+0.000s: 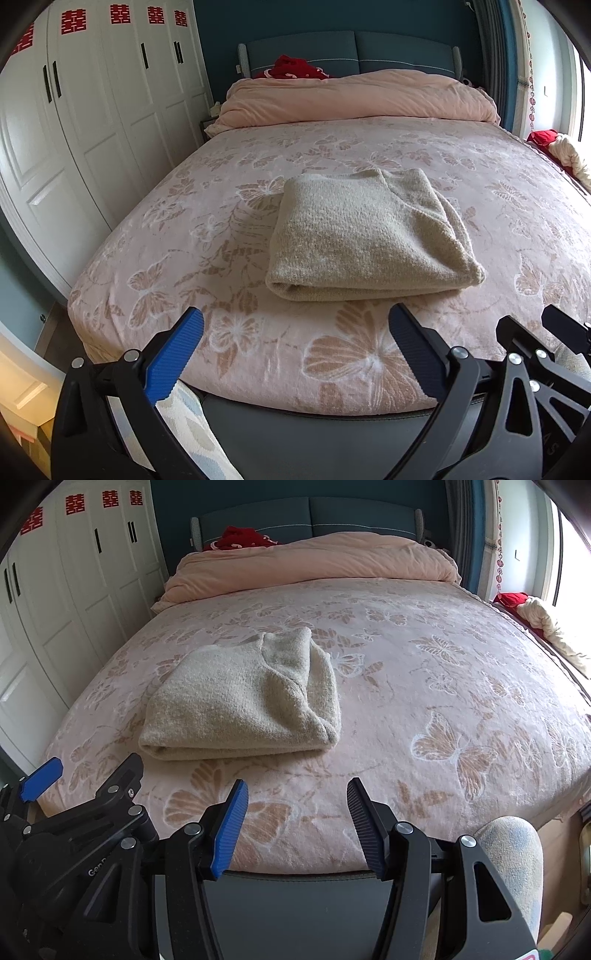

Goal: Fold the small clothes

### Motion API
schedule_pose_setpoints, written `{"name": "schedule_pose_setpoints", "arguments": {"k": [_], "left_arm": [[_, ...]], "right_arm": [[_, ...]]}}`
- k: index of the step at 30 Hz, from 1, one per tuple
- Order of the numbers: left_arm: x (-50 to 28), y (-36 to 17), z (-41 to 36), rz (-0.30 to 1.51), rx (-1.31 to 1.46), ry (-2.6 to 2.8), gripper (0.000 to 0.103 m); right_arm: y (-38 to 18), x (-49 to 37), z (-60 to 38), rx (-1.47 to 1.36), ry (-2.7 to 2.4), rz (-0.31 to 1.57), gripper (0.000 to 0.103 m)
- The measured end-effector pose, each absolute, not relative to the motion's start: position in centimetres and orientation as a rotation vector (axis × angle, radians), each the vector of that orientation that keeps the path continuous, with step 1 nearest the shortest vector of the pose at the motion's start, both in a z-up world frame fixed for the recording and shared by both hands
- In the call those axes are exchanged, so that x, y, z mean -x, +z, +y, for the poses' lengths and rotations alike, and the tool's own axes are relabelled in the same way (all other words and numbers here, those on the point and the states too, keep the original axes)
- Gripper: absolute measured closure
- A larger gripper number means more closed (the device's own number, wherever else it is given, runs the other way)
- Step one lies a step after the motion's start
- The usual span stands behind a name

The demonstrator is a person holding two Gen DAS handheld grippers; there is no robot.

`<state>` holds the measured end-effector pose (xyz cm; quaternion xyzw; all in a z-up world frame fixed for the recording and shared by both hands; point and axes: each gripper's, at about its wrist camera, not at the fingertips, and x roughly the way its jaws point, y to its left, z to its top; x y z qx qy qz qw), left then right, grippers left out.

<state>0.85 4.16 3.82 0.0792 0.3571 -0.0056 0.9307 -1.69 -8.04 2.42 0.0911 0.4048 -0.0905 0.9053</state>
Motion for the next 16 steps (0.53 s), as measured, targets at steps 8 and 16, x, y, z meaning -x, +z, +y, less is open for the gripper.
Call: {"name": "schedule_pose_setpoints", "arguments": {"k": [8,16], "left_arm": [[-1.05,3.66,4.19,0.734,-0.172,-0.007,0.006],[-1.29,3.49,4.43,0.745,-0.164,-0.006,0.007]], "right_arm": [[2.36,1.69,-7.65,-0.172,-0.196,0.839,0.051],[2.35,1.67,-7.55,-0.175,-0.198,0.842,0.051]]}}
